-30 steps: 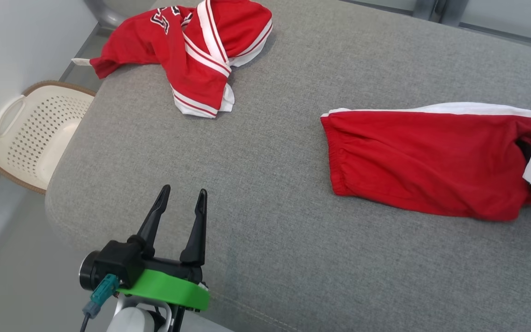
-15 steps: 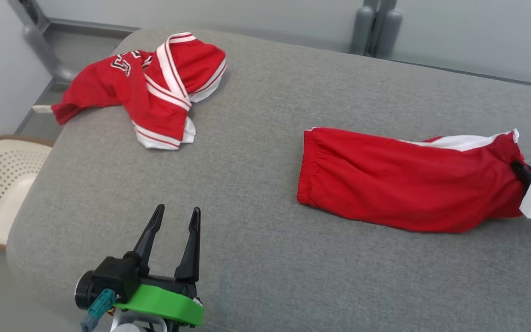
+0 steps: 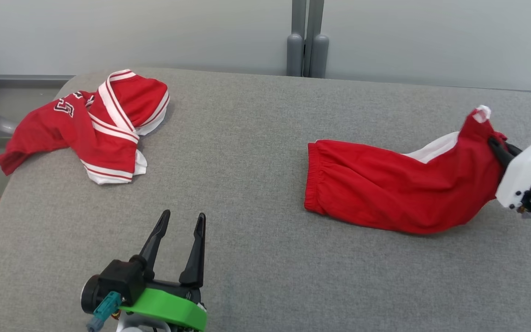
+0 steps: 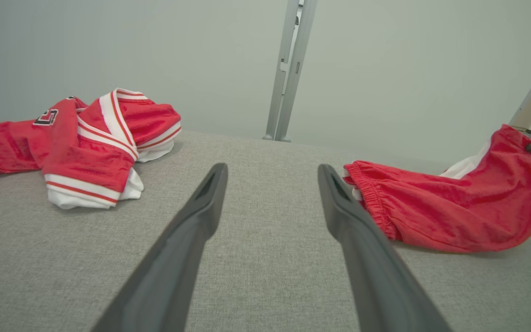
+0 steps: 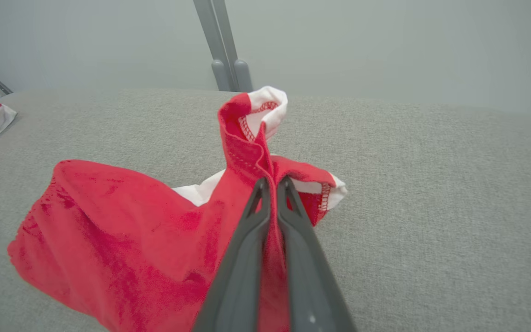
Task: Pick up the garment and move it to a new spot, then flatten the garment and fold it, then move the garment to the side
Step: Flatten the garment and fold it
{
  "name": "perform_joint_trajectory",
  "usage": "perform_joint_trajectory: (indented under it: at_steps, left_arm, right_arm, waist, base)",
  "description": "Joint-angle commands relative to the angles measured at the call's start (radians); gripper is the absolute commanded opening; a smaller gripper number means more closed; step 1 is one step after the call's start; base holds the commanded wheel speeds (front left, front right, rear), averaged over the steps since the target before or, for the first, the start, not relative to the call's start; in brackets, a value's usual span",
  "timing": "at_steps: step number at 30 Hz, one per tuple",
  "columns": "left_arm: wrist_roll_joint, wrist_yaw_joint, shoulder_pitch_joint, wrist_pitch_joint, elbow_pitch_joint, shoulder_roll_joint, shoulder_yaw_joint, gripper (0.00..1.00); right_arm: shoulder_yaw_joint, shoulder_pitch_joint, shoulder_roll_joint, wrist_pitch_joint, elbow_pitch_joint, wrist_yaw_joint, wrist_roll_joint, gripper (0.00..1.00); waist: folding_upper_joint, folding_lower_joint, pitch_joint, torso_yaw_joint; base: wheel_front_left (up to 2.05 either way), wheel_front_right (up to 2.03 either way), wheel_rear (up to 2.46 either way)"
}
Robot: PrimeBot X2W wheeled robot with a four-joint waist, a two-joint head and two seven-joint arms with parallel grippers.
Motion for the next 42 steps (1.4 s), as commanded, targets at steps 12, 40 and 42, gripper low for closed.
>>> perform_joint_trajectory:
  at_steps: [12,40,42]
  left_arm:
    - [-0.026,-0.003,0.01,0.0,0.044,0.004,-0.025,1.0]
    - [-0.028,-0.003,0.021,0.0,0.058,0.011,0.007,1.0]
    - [-0.023,-0.003,0.026,0.0,0.05,0.01,0.015,1.0]
  right_arm:
    - [0.164,-0.114,0.18,0.05,0.013,0.0,-0.067,0.0]
    - [0.298,-0.104,0.243,-0.198,0.015,0.0,0.031,1.0]
    - [0.275,-0.085,0.203,-0.248,0.002,0.0,0.026,1.0]
  waist:
    - [-0.0001,0.0,-0.033,0.15]
    - [-0.0001,0.0,-0.065,0.039]
    - [-0.0001,0.0,-0.071,0.024]
  base:
    - [0.0,0.0,0.0]
    - [0.0,0.0,0.0]
    - [0.0,0.0,0.0]
